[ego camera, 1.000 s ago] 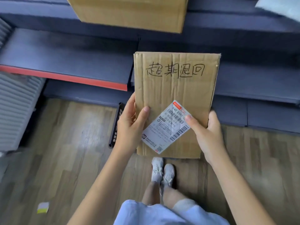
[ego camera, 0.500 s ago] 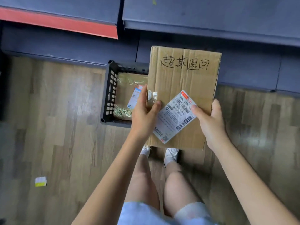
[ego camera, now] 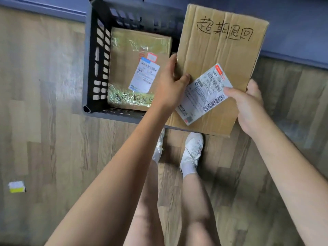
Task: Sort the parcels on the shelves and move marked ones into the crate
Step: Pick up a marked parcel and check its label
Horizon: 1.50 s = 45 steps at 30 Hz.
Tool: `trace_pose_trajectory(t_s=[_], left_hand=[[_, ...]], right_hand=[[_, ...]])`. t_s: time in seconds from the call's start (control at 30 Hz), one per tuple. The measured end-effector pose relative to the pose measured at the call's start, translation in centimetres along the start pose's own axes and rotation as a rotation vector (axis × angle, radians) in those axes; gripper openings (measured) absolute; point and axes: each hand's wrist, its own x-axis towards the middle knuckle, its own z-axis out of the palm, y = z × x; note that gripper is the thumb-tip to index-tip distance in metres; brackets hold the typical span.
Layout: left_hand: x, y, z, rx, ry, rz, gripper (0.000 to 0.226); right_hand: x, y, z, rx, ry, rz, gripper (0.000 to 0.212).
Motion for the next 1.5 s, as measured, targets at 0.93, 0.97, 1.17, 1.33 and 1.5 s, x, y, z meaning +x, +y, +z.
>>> trace_pose_trajectory(t_s=[0.93, 0.97, 1.17, 1.33, 1.5], left_hand=[[5.2, -7.4, -1.0, -0.023, -0.094, -0.25, 0.083], [5.5, -7.5, -0.9, -0.029, -0.093, -0.254, 0.083], [6.7, -7.9, 0.0, 0.036, -0.052, -0.263, 0.078], [6.3, -8.1, 0.5, 0.065, -0.12, -0.292, 0.059], [6.3, -8.0, 0.6, 0.058, -0.12, -0.298, 0.055]], right_hand=[[6.6, 4.0, 2.7, 0.007, -0.146, 0.218, 0.031], [6.8, 4.1, 2.7, 0.01, -0.14, 0.198, 0.034], [8.5, 4.3, 2.5, -0.073, -0.128, 0.198, 0.058], [9.2, 4.8, 2.5, -0.183, -0.132, 0.219, 0.058], [9.4, 5.5, 2.0, -0.18, -0.154, 0.217, 0.078]])
